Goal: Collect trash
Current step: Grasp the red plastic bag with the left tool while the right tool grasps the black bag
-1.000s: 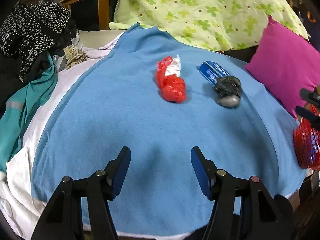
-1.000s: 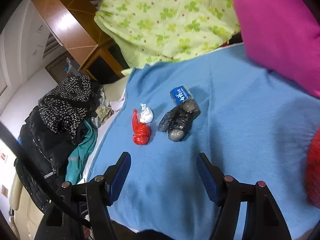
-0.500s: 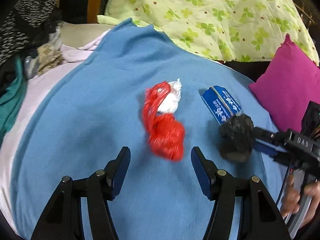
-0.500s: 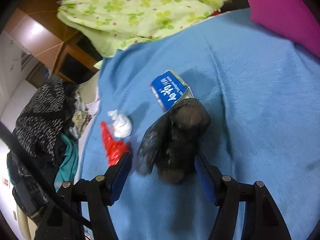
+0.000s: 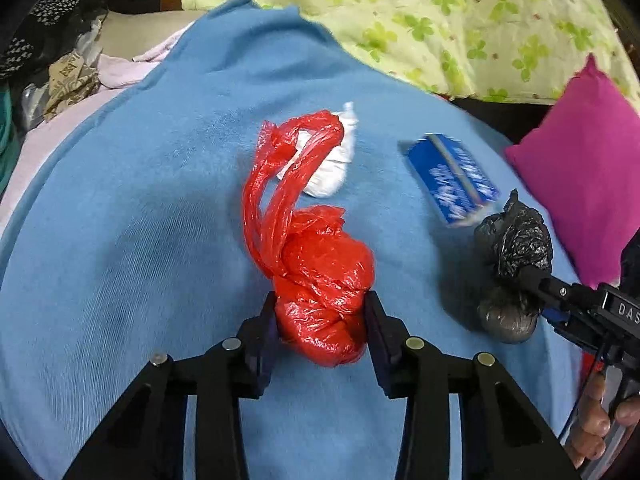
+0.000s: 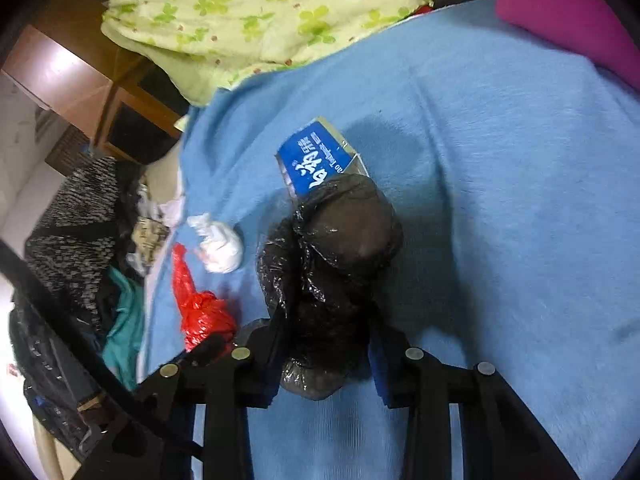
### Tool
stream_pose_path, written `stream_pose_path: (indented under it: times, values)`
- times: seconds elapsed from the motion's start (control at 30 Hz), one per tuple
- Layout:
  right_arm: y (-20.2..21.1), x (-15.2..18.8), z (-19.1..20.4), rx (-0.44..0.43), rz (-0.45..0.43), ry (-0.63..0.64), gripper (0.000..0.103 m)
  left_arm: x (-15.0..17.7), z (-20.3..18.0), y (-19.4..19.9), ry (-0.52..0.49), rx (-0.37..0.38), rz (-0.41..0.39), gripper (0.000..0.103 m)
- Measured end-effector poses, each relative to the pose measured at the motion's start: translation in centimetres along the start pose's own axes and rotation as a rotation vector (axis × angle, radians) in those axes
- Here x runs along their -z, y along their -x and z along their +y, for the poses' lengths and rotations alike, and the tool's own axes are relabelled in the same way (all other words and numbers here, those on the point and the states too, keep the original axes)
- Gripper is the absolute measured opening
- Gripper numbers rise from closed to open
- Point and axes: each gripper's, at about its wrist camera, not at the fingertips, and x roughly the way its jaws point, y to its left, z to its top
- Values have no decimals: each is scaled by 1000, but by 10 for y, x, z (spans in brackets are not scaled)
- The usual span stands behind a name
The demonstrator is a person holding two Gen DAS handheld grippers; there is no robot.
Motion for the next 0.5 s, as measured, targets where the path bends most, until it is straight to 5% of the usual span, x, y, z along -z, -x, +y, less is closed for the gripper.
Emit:
stream_pose_path:
  times: [0.5]
  values:
    - [184,85,-4,22,-198,148,39,69,-102,136,-153,-168,-186,42]
